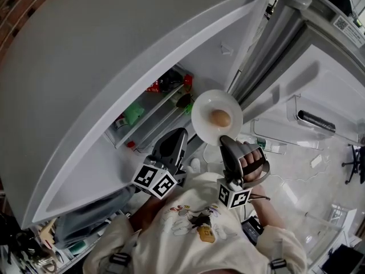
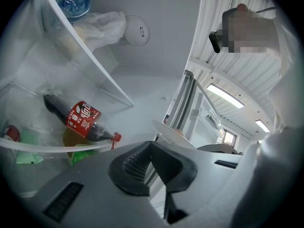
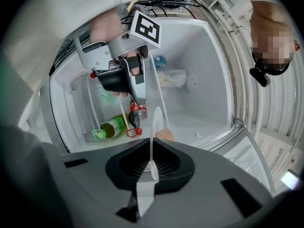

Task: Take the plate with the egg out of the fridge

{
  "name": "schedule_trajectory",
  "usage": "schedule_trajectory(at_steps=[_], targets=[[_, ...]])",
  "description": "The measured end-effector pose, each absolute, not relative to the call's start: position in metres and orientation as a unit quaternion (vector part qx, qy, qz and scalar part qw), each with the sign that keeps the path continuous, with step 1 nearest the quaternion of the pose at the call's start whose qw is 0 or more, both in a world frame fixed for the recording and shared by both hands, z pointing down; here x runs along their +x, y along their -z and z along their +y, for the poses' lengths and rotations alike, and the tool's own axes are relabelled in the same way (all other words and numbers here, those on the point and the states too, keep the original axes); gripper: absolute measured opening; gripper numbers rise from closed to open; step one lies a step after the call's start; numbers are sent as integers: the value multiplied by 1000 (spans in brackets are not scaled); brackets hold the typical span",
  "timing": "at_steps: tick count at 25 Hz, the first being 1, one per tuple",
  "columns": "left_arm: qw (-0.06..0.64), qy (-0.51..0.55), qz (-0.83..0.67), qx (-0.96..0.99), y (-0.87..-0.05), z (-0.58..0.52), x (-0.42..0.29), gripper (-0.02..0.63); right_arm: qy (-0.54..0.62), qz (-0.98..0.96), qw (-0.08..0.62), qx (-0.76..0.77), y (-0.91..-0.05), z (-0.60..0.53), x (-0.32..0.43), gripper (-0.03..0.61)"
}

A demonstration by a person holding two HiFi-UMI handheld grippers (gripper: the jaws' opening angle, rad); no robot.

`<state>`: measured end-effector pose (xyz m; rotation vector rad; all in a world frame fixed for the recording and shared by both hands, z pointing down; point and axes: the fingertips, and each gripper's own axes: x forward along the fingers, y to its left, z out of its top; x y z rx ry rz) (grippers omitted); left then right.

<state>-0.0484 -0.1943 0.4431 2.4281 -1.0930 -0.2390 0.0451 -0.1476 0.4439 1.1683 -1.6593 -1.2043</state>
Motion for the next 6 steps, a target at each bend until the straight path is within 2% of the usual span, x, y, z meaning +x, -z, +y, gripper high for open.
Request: schedule_trajectory(at_steps=[6], targets=[[231,87,-396,884,-444,-196,-50,9,473,-649,381,457,-443,-149,45,18]])
